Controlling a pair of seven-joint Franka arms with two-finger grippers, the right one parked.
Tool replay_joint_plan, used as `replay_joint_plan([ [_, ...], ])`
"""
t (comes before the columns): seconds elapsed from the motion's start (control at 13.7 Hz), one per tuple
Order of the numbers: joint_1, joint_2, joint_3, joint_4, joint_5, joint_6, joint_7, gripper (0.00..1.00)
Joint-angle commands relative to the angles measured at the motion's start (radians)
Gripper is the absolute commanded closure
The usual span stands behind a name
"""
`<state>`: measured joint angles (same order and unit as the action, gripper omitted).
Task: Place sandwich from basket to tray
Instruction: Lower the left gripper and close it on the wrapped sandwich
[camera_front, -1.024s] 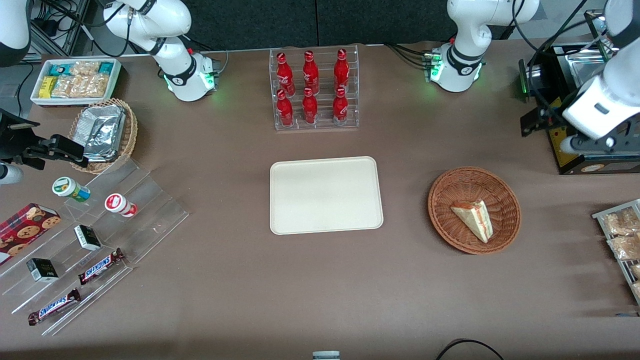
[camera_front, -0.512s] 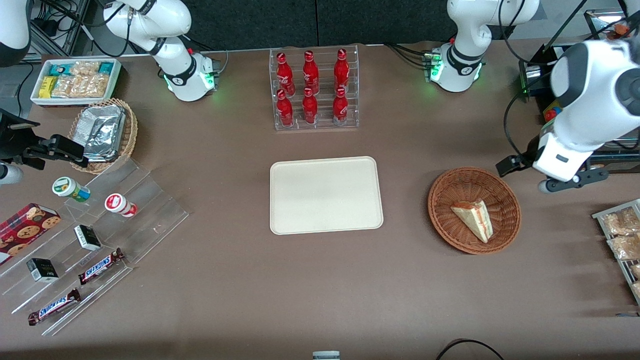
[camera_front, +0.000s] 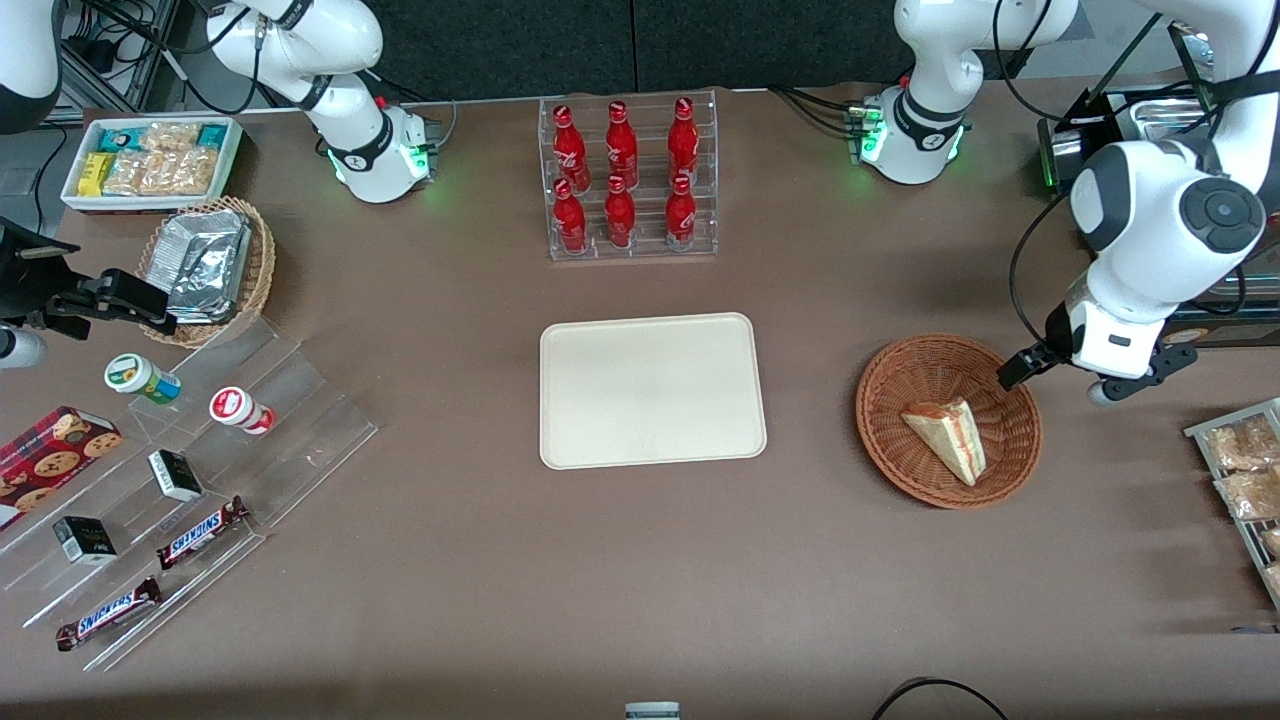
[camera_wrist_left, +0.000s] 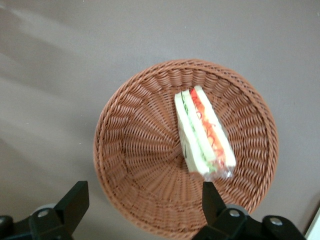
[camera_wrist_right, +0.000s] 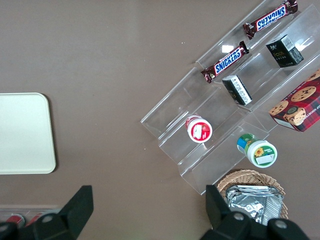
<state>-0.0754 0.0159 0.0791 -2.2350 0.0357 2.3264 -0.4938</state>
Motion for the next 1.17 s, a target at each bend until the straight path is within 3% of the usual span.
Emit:
replay_joint_plan([
  [0.0,-0.036,0.047,-0.010,0.000,-0.008,0.063,-0.080,0.00],
  [0.44,-0.115,0.119,-0.010,-0.003,-0.008,0.148,-0.210,0.00],
  [1.1,-0.106,0.212,-0.004,-0.002,-0.002,0.235,-0.213,0.00],
])
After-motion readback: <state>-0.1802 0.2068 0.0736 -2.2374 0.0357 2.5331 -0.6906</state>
